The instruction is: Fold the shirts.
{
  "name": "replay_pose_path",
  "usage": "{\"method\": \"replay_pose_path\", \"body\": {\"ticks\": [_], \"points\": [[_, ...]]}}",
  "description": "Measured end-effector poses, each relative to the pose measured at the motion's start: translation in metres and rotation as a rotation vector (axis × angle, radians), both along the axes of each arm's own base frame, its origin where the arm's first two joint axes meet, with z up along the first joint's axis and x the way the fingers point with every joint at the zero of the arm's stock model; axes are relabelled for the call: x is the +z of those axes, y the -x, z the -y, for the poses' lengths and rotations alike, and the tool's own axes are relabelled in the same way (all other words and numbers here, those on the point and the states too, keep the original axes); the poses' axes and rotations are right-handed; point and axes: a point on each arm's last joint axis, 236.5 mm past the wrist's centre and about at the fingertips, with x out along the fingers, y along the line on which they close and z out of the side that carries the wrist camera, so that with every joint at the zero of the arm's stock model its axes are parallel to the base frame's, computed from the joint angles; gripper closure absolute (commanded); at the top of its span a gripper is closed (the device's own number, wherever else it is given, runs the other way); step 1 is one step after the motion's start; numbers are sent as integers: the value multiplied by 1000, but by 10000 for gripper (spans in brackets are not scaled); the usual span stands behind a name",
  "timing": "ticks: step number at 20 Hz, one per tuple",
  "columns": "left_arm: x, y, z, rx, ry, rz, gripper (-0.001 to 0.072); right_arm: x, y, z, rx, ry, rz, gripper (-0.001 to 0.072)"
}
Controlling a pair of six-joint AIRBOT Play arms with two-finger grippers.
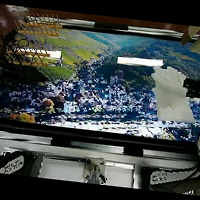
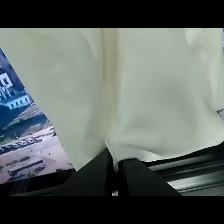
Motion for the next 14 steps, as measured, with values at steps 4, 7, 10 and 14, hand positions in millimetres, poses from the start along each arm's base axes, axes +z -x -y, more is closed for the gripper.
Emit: {"method": "replay_pose_path", "body": {"ticks": [4,7,10,14], "points": [[0,0,0,-1,-1,2,679,-39,38,-17,-48,-75,-168,623],[0,0,0,-1,-1,2,679,-52,50,-22,-69,-92,-215,202],[0,0,0,-1,-1,2,680,-52,57,-16,-77,-64,-242,202],[1,-4,-1,10,-4,15,683,-4,49,24,-76,106,-154,202]]}}
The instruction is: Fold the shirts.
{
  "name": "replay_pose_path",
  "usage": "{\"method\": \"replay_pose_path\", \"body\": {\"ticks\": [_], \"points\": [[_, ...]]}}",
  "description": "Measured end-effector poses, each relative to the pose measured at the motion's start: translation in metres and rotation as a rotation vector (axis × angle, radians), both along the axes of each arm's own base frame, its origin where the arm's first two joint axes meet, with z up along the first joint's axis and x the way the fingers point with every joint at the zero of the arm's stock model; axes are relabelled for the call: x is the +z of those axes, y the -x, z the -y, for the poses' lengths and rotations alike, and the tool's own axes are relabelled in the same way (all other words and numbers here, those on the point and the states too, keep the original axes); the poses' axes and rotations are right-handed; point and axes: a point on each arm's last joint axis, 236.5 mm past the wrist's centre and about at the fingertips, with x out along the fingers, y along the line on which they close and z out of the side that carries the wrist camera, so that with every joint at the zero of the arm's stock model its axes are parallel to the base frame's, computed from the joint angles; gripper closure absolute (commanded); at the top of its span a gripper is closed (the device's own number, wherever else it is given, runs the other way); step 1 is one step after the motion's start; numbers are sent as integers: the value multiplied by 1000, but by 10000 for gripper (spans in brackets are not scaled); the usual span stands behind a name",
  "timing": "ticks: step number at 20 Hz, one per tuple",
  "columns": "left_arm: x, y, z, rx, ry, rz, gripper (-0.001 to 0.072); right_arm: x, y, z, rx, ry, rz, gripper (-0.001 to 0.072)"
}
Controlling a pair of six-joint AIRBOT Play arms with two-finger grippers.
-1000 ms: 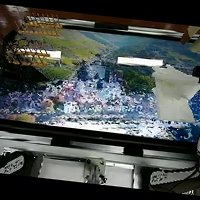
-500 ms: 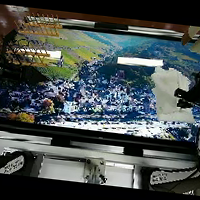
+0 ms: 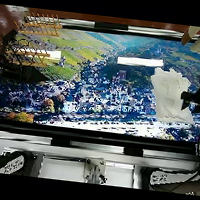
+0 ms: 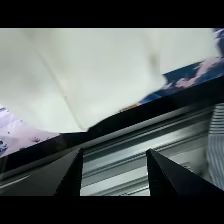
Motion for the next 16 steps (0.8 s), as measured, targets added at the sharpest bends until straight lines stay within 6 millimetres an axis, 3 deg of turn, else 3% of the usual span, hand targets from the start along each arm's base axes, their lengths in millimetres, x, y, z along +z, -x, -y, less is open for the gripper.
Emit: {"method": "replay_pose_path", "body": {"ticks": [2,4,6,7,8,10,11,14,16], "points": [[2,-10,-5,29,-54,36,684,48,-20,12,-13,69,161,203],[4,-27,-18,81,-190,73,684,99,-58,0,8,87,415,204],[10,-48,-31,126,-367,109,682,145,-93,-41,67,58,637,203],[13,-58,-37,141,-461,122,679,158,-103,-69,110,34,696,203],[14,-66,-39,144,-538,124,625,162,-112,-102,164,3,728,203],[7,-75,-35,126,-651,94,190,144,-114,-168,263,-96,693,202],[-2,-76,-31,115,-694,59,98,125,-110,-198,301,-155,642,202],[-37,-69,-25,94,-784,-71,100,68,-82,-264,371,-298,442,202],[-60,-60,-21,80,-815,-142,102,44,-65,-290,396,-348,357,202]]}}
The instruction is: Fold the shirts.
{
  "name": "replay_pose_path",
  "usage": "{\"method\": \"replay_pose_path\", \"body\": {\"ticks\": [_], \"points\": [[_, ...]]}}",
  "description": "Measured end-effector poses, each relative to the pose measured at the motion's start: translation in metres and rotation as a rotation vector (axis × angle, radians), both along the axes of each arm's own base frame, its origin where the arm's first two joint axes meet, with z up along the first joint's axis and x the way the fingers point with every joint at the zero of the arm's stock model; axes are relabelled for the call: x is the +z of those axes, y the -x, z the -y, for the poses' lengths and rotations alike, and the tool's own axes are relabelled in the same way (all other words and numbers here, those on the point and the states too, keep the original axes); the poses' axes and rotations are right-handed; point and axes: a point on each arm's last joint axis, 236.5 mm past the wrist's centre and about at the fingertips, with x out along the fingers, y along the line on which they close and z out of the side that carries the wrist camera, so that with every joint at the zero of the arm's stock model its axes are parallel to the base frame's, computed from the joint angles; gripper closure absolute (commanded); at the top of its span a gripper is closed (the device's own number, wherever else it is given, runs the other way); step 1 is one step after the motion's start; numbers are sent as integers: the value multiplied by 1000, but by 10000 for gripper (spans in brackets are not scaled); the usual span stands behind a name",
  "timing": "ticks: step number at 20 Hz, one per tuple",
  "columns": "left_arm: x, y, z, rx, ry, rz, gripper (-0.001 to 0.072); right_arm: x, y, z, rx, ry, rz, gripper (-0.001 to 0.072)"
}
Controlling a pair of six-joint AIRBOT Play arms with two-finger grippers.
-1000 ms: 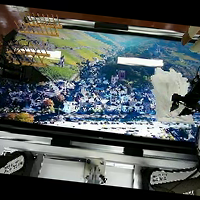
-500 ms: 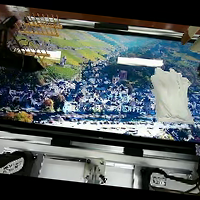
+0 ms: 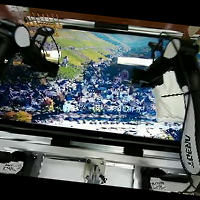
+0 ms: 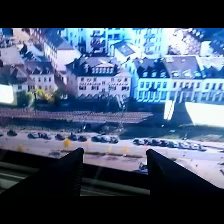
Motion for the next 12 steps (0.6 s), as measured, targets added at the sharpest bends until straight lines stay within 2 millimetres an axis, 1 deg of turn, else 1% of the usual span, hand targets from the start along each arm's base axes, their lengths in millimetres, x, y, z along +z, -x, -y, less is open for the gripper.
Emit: {"method": "replay_pose_path", "body": {"ticks": [1,3,5,7,12], "points": [[-10,5,3,0,-7,-28,102,-6,6,-7,13,-5,-26,202],[-26,14,10,-4,-12,-74,103,-15,12,-19,31,-19,-54,202],[-34,19,16,-14,-12,-82,103,-19,14,-26,35,-35,-60,203],[-36,19,21,-22,-5,-72,103,-21,13,-31,38,-45,-56,202],[-29,21,31,-48,14,-36,104,-22,13,-35,40,-54,-55,202]]}}
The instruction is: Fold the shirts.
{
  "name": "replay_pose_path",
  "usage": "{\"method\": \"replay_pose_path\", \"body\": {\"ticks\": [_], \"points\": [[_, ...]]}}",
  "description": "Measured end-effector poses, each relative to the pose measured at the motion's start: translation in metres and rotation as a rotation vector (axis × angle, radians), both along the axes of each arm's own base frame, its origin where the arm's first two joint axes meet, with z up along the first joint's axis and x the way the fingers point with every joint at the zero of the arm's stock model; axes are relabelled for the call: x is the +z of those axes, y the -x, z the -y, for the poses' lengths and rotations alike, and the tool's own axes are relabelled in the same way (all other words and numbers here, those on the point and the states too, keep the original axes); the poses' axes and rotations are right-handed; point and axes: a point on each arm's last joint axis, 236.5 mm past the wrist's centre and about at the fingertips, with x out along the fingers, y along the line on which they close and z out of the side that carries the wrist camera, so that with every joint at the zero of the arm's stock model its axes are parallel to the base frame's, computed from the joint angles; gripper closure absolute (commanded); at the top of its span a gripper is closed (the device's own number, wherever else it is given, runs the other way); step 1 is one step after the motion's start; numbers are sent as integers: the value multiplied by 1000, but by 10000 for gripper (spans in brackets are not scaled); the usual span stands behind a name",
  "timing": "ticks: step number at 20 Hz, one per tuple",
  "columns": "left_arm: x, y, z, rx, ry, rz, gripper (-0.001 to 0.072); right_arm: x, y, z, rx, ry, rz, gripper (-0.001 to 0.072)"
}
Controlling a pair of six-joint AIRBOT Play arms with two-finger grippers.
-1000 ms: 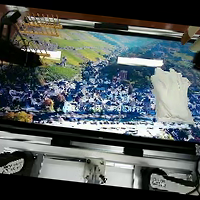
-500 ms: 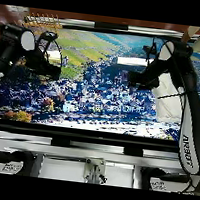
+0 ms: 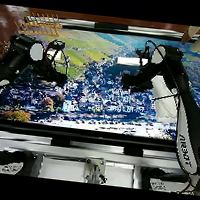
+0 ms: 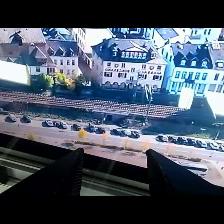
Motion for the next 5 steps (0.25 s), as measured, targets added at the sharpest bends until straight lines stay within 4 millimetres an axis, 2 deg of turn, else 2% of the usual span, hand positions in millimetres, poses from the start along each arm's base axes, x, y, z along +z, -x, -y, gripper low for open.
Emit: {"method": "replay_pose_path", "body": {"ticks": [5], "points": [[3,0,1,-24,0,15,104,0,-1,-1,-1,-4,3,202]]}}
